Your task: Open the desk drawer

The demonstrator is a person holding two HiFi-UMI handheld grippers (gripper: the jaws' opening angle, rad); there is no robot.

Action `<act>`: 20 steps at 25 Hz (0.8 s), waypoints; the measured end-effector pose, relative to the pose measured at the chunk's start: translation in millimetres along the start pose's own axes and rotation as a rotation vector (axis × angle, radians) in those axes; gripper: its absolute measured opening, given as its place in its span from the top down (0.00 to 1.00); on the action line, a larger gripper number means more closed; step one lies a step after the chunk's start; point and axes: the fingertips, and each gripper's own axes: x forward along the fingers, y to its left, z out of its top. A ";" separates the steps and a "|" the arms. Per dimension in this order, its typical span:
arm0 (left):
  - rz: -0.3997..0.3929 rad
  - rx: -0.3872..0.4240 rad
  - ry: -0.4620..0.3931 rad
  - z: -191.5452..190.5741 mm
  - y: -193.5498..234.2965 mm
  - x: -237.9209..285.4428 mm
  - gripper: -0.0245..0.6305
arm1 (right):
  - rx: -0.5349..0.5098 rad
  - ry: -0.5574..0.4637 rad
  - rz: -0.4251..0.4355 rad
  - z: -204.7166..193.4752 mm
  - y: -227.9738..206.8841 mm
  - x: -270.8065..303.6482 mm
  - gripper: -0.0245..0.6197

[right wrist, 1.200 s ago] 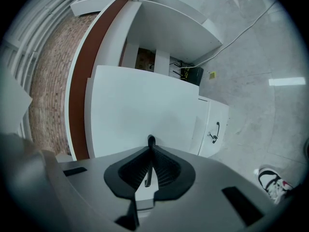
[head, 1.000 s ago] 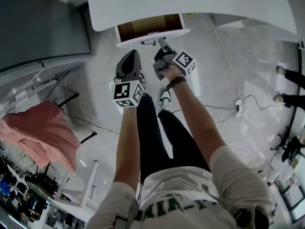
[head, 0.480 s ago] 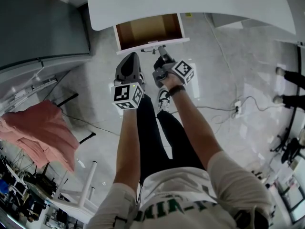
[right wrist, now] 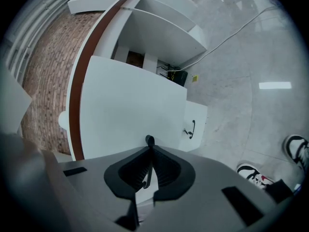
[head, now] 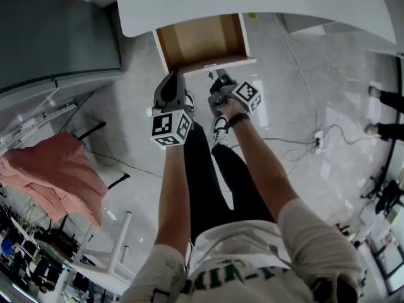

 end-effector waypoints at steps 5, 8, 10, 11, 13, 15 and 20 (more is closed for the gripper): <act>0.004 0.012 0.004 -4.8 9.7 -2.0 0.97 | 0.013 0.001 -0.029 -2.2 -28.0 7.4 0.94; 0.004 0.017 0.002 -8.6 13.5 -0.3 0.97 | 0.011 -0.007 -0.040 -0.6 -41.4 14.8 0.94; 0.005 0.023 0.004 -13.1 14.2 -1.2 0.97 | -0.002 -0.015 -0.044 -0.3 -46.5 15.9 0.94; 0.006 0.026 0.008 -16.6 14.4 -2.7 0.97 | -0.010 -0.017 -0.037 -1.4 -48.3 15.2 0.94; 0.005 0.027 0.018 -22.9 14.0 -4.4 0.97 | -0.022 -0.018 -0.019 -2.5 -50.0 12.5 0.94; 0.005 0.025 0.020 -25.0 12.8 -4.3 0.97 | -0.026 -0.012 -0.019 -1.2 -49.8 10.8 0.94; 0.007 0.038 0.026 -18.2 8.5 -10.6 0.97 | -0.168 0.062 -0.064 0.6 -46.9 5.4 0.94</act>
